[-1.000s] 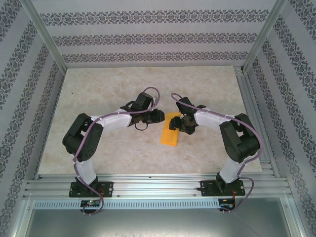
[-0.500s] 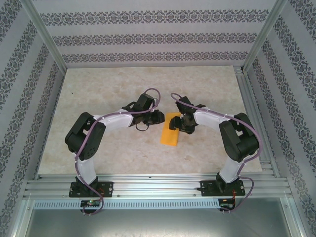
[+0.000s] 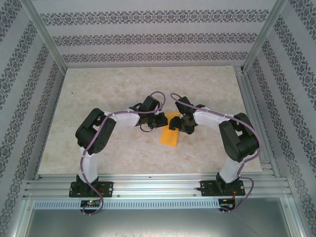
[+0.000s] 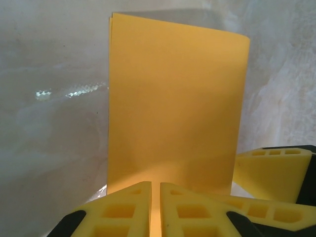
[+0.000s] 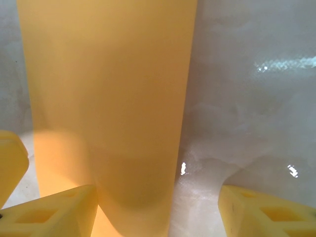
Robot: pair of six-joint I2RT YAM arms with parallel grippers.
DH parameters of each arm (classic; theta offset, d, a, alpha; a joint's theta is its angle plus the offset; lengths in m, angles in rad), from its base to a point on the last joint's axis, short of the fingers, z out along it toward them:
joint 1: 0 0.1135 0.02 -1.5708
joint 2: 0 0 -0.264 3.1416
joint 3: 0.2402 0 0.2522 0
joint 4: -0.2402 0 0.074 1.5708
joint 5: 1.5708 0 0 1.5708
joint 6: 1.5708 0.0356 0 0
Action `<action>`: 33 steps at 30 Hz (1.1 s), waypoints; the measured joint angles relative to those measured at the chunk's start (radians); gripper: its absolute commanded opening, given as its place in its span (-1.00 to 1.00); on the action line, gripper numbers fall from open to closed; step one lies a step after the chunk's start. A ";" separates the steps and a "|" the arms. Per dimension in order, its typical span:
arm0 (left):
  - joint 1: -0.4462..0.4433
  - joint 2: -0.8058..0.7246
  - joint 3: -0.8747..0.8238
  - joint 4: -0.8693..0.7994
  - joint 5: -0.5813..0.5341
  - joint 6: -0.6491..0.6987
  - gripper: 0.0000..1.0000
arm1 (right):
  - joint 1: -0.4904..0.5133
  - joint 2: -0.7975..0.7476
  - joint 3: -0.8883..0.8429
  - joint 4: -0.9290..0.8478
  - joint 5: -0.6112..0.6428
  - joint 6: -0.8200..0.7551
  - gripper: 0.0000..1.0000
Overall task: Fold a paper plane with a square sheet of paper (pick it up from the middle)
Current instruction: Hold the square sheet of paper at the center of the table.
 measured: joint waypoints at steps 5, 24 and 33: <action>-0.003 0.015 0.008 0.000 0.004 -0.007 -0.73 | 0.000 0.000 0.000 0.000 0.000 0.000 0.35; -0.003 0.055 0.019 -0.005 0.004 -0.004 -0.78 | -0.002 -0.108 -0.019 0.019 -0.009 0.005 0.28; -0.003 0.055 0.021 -0.008 0.003 0.010 -0.79 | -0.052 -0.212 -0.130 0.203 -0.135 0.060 -0.32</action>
